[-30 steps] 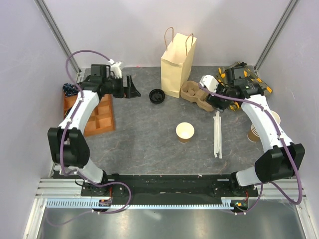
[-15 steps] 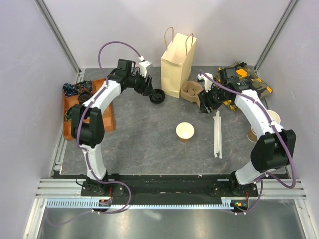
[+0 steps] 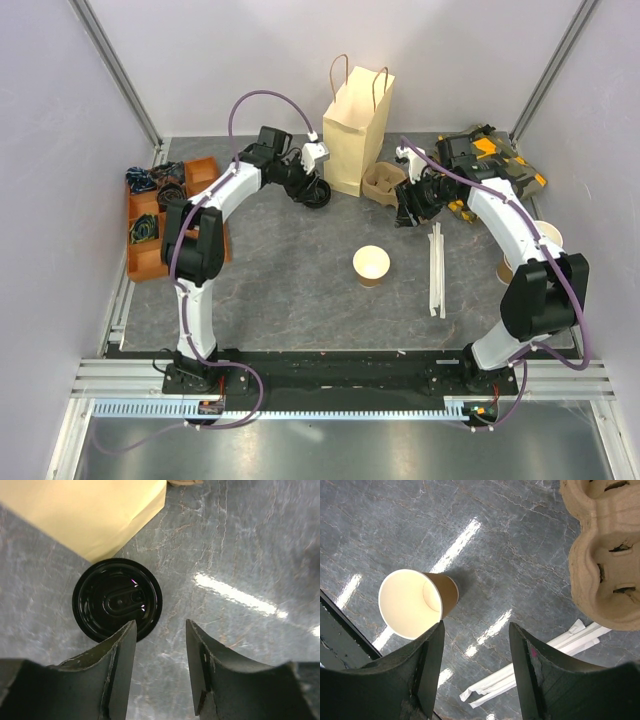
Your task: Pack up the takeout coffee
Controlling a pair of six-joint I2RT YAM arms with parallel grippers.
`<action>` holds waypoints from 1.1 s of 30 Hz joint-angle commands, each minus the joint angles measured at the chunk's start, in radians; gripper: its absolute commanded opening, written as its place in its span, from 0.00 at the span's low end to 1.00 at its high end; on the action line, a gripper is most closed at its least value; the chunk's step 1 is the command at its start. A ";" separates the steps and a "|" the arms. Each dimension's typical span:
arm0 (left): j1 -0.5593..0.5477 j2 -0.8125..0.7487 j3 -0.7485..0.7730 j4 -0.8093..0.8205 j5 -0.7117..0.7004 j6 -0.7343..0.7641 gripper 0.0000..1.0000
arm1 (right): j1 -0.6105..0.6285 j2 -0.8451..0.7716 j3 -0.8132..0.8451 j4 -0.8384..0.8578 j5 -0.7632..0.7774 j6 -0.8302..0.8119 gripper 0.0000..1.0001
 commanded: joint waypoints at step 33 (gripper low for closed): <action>-0.001 0.047 0.043 -0.129 -0.002 0.194 0.22 | 0.005 0.012 0.002 0.019 -0.031 0.017 0.63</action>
